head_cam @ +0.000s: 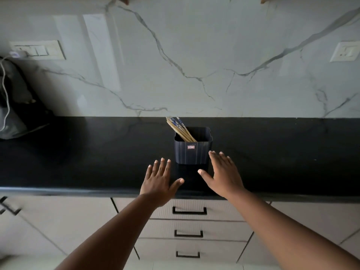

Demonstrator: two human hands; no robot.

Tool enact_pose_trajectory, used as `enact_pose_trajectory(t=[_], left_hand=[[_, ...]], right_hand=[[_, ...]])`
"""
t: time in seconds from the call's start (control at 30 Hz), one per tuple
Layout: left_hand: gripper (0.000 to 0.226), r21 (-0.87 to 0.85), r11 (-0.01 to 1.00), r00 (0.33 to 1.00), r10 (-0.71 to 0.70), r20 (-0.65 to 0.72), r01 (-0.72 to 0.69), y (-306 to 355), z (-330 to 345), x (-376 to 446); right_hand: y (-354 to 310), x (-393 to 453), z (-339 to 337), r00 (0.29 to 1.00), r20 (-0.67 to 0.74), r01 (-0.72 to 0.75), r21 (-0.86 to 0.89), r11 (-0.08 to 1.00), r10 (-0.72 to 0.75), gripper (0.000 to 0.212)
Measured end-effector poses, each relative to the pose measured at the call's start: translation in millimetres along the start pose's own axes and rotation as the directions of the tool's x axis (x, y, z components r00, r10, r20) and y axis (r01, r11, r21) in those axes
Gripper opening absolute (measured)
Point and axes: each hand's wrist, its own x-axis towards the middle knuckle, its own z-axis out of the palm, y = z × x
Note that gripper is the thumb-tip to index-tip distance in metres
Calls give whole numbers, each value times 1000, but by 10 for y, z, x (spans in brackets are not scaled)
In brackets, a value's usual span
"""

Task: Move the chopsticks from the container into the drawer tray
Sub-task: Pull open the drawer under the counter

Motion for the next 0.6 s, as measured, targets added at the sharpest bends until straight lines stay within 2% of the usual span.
enact_pose_trajectory(t=[0.1, 0.33, 0.5, 0.6], left_hand=[[110, 82, 996, 998, 23, 50, -27, 11, 168, -320], [105, 134, 990, 992, 34, 120, -50, 171, 571, -953], [93, 131, 986, 977, 77, 198, -104, 226, 886, -1096], [87, 153, 980, 976, 93, 198, -124, 126, 957, -1004]], right_hand=[[23, -435, 103, 996, 84, 22, 34, 999, -25, 80], [94, -1341, 412, 953, 299, 63, -17, 998, -55, 79], [91, -1455, 761, 910, 415, 62, -63, 996, -30, 77], [63, -1379, 991, 879, 477, 53, -92, 994, -3, 77]])
